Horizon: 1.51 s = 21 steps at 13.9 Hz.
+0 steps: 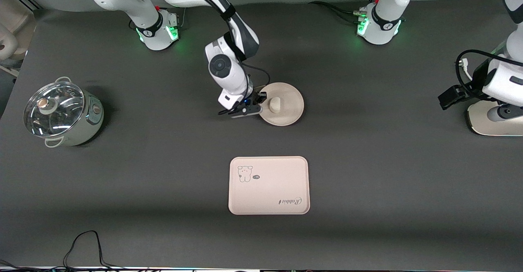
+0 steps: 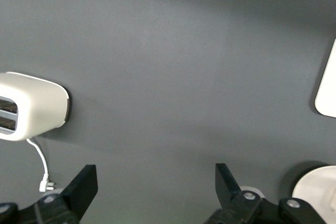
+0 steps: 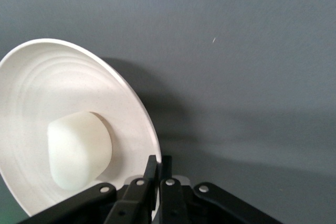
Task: Place bun in plate and plate on tray
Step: 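Carry the plate with the right gripper and lower it onto the tray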
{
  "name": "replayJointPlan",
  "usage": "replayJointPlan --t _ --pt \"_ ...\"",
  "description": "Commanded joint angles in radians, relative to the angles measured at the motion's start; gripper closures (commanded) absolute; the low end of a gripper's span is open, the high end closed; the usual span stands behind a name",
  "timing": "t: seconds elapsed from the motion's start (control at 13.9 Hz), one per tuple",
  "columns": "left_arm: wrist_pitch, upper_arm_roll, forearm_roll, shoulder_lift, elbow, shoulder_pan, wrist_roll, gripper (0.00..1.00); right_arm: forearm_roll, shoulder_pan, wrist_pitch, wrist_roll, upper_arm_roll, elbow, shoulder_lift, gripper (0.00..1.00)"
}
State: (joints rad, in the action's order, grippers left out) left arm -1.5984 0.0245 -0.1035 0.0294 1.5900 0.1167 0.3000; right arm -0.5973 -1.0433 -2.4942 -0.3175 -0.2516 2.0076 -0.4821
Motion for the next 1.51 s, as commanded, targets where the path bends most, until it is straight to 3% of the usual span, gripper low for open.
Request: replayJointPlan --t 0.0,0.22,0.29,0.58,0.87,1.08,1.44 --pt "0.032 0.029 -0.018 0.015 -0.035 0.02 -0.059 0.0 -0.016 0.051 0.208 0.02 -0.058 -0.107 0.049 1.0" --pt "0.034 0.029 -0.007 0.027 -0.028 0.015 -0.076 0.0 -0.018 0.062 0.349 0.018 -0.161 -0.252 0.042 1.0" --pt "0.032 0.028 -0.004 0.029 -0.027 0.017 -0.076 0.0 -0.022 0.089 0.356 0.017 -0.166 -0.303 0.033 1.0" --pt "-0.018 0.026 0.091 0.038 -0.015 0.026 -0.061 0.0 -0.016 0.187 0.414 0.008 -0.164 -0.591 -0.166 1.0" --pt "-0.052 0.022 0.093 0.032 0.024 0.034 -0.053 0.0 -0.026 0.296 0.413 -0.02 -0.156 -0.861 -0.395 1.0" --pt "-0.052 0.022 0.094 0.033 0.028 0.034 -0.051 0.0 -0.026 0.368 0.388 -0.003 -0.114 -0.923 -0.478 1.0" --pt "-0.051 0.023 0.094 0.035 0.03 0.034 -0.05 0.0 -0.029 0.373 0.267 -0.005 -0.075 -0.925 -0.57 1.0"
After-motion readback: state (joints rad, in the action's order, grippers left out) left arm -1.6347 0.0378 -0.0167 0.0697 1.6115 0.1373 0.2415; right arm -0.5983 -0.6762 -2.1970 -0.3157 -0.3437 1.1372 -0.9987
